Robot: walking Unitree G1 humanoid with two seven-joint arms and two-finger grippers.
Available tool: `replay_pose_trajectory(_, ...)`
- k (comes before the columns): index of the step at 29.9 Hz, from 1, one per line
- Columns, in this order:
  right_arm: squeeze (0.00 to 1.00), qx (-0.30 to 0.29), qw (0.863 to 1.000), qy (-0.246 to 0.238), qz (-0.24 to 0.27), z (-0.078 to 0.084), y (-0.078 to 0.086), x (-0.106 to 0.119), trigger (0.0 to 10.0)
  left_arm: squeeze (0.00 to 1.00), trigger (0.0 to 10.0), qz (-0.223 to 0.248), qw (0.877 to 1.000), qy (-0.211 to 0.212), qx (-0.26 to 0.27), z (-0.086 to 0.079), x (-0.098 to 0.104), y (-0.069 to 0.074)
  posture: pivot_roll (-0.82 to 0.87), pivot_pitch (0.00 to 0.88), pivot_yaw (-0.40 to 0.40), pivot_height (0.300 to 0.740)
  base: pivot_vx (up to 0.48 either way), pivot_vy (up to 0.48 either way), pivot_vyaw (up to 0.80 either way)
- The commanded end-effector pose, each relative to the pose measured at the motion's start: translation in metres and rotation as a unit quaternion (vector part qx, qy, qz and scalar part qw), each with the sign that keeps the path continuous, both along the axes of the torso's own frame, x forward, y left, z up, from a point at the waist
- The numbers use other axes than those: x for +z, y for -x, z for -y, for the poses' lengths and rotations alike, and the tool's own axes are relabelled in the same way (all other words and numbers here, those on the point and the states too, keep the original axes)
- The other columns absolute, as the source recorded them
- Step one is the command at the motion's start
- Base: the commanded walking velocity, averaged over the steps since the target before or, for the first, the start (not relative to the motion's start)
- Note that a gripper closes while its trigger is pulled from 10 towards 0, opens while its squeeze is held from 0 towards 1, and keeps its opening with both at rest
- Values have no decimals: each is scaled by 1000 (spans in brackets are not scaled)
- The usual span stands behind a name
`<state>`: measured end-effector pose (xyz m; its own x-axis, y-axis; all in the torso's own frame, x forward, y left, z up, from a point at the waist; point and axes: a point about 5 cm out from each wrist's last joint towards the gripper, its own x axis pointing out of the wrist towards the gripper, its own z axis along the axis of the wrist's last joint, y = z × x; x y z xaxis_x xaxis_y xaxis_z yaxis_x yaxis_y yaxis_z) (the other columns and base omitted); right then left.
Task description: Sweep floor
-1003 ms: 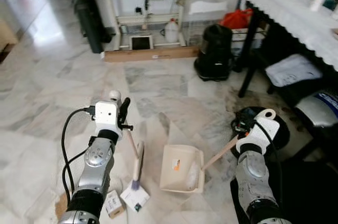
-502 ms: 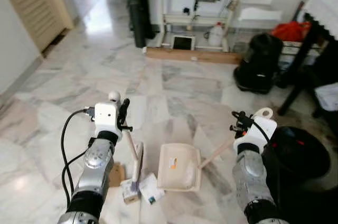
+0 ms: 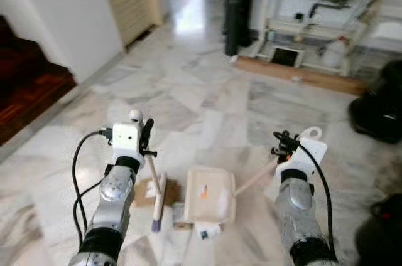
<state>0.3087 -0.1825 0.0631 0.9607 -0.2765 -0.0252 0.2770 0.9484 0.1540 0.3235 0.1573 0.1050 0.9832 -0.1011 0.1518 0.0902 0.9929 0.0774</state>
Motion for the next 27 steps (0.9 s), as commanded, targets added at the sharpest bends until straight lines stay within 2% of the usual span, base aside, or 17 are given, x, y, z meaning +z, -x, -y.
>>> replay_pose_trajectory(1, 0, 6, 999, 6, 34, -4, -7, 15, 10000, 0, 10000, 29, 1000, -4, -1, -1, 12, -3, -48, 0, 17, 740, 0, 0, 800)
replay_pose_trajectory(6, 0, 6, 999, 6, 34, -4, -7, 15, 10000, 0, 10000, 28, 1000, -4, 1, -2, 12, -3, -47, 0, 15, 740, 0, 0, 755)
replay_pose_trajectory(27, 0, 9, 999, -11, 39, -6, -8, 17, 10000, 0, 10000, 24, 1000, 3, 17, -7, 12, -4, -35, 0, 11, 740, 0, 0, 0)
